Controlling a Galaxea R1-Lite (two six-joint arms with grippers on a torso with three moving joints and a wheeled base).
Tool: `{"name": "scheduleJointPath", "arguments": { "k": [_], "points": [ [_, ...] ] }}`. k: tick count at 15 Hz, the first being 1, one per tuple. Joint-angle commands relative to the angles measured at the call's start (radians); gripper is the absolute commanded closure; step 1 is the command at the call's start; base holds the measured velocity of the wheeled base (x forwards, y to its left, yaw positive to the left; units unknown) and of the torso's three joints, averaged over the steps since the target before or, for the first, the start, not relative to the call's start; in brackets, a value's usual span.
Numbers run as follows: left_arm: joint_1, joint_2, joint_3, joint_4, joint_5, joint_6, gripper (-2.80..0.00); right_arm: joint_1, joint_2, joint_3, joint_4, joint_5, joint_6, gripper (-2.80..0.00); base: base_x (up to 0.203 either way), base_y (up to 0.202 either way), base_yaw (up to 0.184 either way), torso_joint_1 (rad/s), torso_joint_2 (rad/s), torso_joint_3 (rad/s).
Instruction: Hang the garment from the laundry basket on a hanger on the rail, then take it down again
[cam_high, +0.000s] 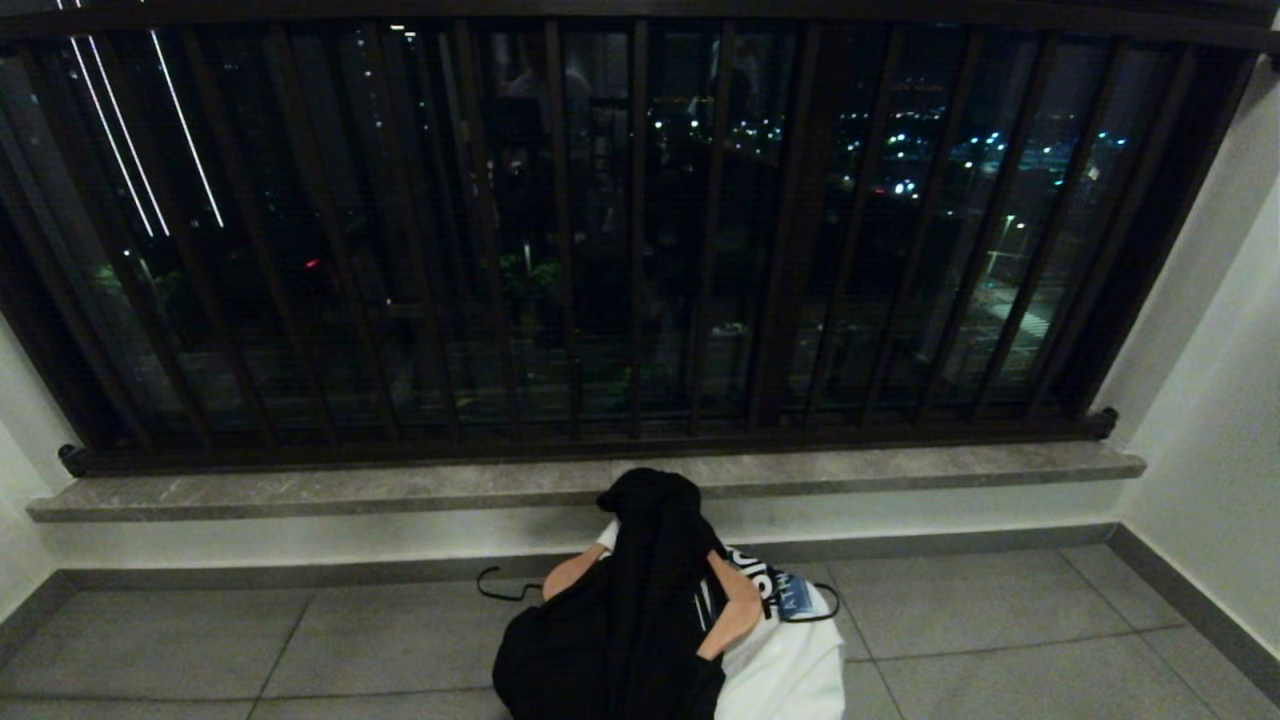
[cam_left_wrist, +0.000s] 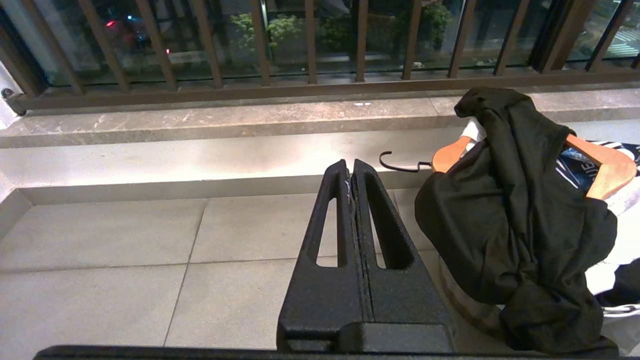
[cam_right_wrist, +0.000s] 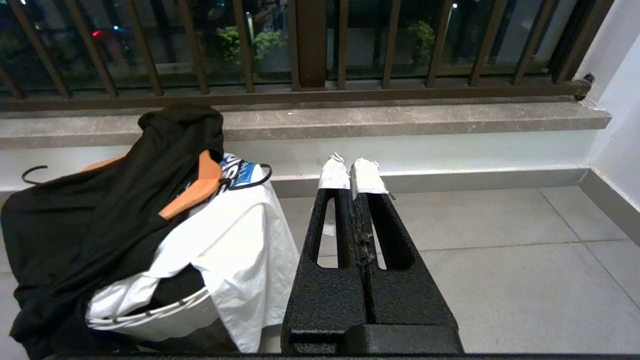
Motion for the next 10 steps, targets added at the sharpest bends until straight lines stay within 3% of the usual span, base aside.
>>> {"name": "scheduleJointPath", "arguments": {
  "k": [1,10],
  "points": [
    [0.001,0.002,0.0,0.0,0.0,0.0,0.0,0.0,0.0,0.0,0.0,0.0,0.0,0.0,0.0,0.0,0.0,0.0,0.0,0.0],
    [0.0,0.001,0.0,0.0,0.0,0.0,0.0,0.0,0.0,0.0,0.0,0.0,0.001,0.0,0.0,0.0,0.0,0.0,0.0,0.0]
  ]
}}
